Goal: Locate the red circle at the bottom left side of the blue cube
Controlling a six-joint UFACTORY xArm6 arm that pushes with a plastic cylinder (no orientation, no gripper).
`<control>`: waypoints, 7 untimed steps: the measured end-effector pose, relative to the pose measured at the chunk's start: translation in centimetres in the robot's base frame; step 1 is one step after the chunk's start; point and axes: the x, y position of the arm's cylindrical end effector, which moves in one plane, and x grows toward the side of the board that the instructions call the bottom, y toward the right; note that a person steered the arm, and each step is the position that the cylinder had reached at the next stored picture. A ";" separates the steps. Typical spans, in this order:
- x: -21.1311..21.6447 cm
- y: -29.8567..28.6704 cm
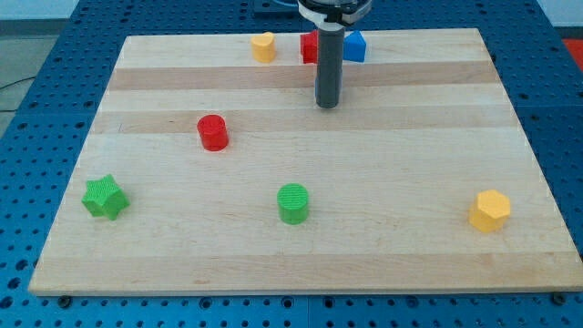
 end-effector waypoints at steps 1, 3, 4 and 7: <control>-1.2 -0.6; 8.9 -7.4; 13.8 -15.0; 7.2 -14.5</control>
